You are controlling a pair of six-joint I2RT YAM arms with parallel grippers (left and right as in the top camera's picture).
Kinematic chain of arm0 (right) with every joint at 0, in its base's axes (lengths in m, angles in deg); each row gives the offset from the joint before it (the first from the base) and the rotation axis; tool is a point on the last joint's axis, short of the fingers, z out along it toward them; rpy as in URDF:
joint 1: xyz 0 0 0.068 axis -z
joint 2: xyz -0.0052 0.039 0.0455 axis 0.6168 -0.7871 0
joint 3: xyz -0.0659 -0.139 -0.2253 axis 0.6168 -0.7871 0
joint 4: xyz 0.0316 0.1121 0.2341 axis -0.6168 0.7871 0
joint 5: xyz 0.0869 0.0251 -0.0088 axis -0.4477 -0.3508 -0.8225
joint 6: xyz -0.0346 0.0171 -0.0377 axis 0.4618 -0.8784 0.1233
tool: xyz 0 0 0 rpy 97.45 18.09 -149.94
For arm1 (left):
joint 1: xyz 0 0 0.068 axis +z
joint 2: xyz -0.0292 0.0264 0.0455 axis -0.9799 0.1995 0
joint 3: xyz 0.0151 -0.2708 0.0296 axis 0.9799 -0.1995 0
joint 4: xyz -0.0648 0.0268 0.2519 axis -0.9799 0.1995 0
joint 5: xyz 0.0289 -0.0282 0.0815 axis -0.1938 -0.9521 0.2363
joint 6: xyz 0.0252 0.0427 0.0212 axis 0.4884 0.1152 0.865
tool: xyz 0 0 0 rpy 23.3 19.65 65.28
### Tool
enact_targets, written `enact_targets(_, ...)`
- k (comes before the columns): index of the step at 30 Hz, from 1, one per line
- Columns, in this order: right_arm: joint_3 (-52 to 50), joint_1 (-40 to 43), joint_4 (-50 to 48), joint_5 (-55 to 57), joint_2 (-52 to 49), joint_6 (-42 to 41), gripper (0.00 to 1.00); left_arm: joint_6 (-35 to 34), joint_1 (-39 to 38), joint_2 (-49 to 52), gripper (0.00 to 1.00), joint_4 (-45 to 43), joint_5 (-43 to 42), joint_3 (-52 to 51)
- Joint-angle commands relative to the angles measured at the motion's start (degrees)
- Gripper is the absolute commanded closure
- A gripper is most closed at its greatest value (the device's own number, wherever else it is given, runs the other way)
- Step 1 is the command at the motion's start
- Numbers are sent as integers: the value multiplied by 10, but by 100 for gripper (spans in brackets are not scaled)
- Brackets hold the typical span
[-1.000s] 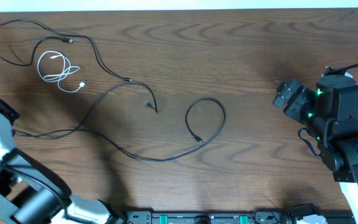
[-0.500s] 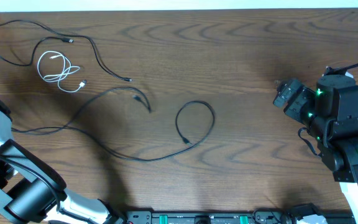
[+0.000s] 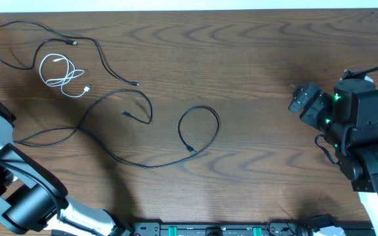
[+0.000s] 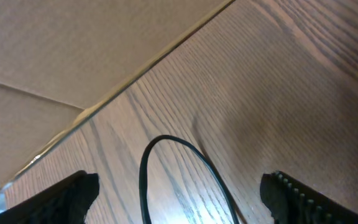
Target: Untangle cables
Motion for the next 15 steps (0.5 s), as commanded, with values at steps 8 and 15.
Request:
enact_targets(8,2,4,7,9,-5,9,1,-65,-6,-43,9,-12,-1,10)
enact_targets(15,2,3,10,-2,-22,9,1,-172,-33,-156,8,-17,-55,10)
